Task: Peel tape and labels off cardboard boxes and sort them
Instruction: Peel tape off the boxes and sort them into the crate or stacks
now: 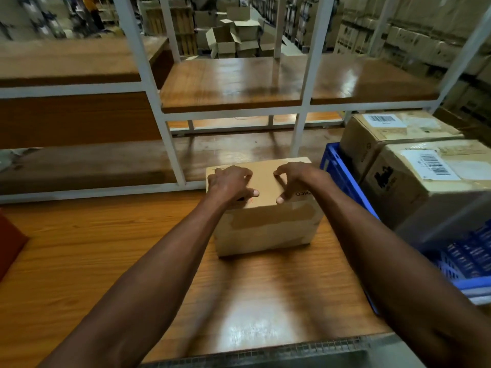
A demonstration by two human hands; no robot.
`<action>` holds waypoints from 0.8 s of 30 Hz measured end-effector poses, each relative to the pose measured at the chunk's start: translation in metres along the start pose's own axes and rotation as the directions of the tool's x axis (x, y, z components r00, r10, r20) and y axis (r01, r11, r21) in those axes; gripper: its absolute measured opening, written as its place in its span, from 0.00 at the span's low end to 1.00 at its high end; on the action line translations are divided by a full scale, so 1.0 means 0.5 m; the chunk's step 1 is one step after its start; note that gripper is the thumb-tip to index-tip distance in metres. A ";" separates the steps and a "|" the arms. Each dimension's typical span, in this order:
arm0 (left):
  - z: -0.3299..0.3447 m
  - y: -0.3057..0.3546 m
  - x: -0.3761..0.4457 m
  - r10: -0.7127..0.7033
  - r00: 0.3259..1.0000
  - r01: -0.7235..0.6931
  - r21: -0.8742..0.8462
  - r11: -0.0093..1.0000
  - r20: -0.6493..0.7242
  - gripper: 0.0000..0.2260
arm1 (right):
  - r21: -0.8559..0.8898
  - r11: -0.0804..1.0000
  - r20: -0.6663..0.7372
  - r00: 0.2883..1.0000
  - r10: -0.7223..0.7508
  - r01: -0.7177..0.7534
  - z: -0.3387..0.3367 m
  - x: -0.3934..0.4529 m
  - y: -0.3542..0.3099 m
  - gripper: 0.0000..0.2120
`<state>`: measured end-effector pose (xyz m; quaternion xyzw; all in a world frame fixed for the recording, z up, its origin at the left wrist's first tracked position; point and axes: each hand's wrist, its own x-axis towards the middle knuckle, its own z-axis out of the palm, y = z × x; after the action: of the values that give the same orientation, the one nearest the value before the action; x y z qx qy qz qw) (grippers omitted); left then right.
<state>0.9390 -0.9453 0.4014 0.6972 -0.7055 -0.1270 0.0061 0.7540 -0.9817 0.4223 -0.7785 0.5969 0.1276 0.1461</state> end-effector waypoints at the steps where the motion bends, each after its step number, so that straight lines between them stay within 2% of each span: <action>1: 0.002 0.010 -0.008 0.001 1.000 -0.001 0.039 0.999 -0.012 0.23 | 0.038 0.999 -0.023 1.000 -0.007 0.008 0.004 -0.001 0.005 0.41; 3: 0.019 0.034 -0.033 0.012 0.997 -0.003 0.119 0.993 -0.079 0.19 | 0.105 0.994 -0.032 0.999 -0.009 0.012 0.011 0.001 0.019 0.45; 5: 0.051 0.056 -0.063 0.050 0.993 -0.033 0.167 0.985 -0.105 0.20 | 0.138 0.990 -0.058 0.998 0.003 0.005 0.019 -0.003 0.031 0.45; 7: 0.081 0.058 -0.089 0.078 0.989 -0.053 0.192 0.980 -0.124 0.27 | 0.235 0.971 -0.140 0.990 0.003 0.030 0.041 -0.011 0.046 0.41; 10: 0.110 0.034 -0.101 0.111 0.972 -0.066 0.211 0.975 -0.208 0.32 | 0.467 0.872 -0.285 0.958 -0.007 0.146 0.112 -0.036 0.064 0.31; 11: 0.117 0.028 -0.102 0.121 0.966 -0.071 0.219 0.973 -0.227 0.33 | 0.497 0.852 -0.326 0.945 0.006 0.166 0.136 -0.043 0.068 0.28; 14: 0.132 0.020 -0.104 0.137 0.954 -0.078 0.218 0.973 -0.268 0.35 | 0.413 0.896 -0.456 0.889 0.046 0.165 0.191 -0.049 0.070 0.25; 17: 0.145 0.008 -0.106 0.124 0.950 -0.079 0.162 0.984 -0.288 0.37 | 0.428 0.894 -0.504 0.856 0.114 0.133 0.221 -0.058 0.062 0.26; 20: 0.165 -0.009 -0.115 0.098 0.937 -0.073 0.087 0.994 -0.335 0.37 | 0.553 0.826 -0.519 0.820 0.241 0.107 0.258 -0.080 0.060 0.29; 22: 0.182 -0.019 -0.127 0.090 0.920 -0.083 0.035 0.996 -0.381 0.37 | 0.592 0.793 -0.520 0.819 0.242 0.142 0.282 -0.090 0.067 0.33; 24: 0.199 -0.026 -0.140 0.056 0.898 -0.072 -0.022 0.997 -0.437 0.36 | 0.563 0.805 -0.572 0.792 0.214 0.189 0.301 -0.096 0.079 0.36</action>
<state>0.9353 -0.8593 0.3147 0.6841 -0.7063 0.0193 0.1811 0.6998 -0.8916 0.2978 -0.6869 0.6258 -0.3227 0.1803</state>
